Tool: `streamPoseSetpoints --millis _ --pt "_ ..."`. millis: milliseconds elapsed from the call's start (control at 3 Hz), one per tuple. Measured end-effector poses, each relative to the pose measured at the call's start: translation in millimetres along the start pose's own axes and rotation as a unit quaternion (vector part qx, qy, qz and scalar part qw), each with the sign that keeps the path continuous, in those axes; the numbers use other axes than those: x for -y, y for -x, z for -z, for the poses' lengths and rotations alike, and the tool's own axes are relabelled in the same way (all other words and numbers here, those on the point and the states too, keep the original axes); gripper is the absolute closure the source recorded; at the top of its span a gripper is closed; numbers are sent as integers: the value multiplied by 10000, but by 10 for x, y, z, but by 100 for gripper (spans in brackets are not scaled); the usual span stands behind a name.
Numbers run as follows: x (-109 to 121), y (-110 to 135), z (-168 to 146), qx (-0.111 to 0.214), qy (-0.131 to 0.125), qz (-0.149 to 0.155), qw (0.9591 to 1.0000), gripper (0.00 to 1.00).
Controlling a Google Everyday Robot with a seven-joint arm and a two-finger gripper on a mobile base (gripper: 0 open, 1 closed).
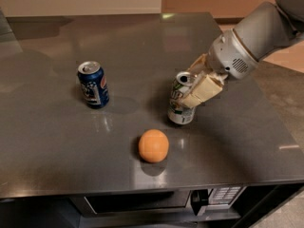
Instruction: Move 7up can near orange
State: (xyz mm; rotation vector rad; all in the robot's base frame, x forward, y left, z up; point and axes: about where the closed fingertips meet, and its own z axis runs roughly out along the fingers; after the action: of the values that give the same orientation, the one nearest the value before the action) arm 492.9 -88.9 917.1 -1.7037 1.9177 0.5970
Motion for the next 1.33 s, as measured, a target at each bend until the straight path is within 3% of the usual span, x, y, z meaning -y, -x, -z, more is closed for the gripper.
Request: streamPoseSetpoints --millis 333,667,1333 --pt "-167 0 -55 -45 131 256 9996 100" --pt "-283 -29 -101 -103 224 409 9989 82" --pt "-396 -108 -174 -115 312 521 9981 36"
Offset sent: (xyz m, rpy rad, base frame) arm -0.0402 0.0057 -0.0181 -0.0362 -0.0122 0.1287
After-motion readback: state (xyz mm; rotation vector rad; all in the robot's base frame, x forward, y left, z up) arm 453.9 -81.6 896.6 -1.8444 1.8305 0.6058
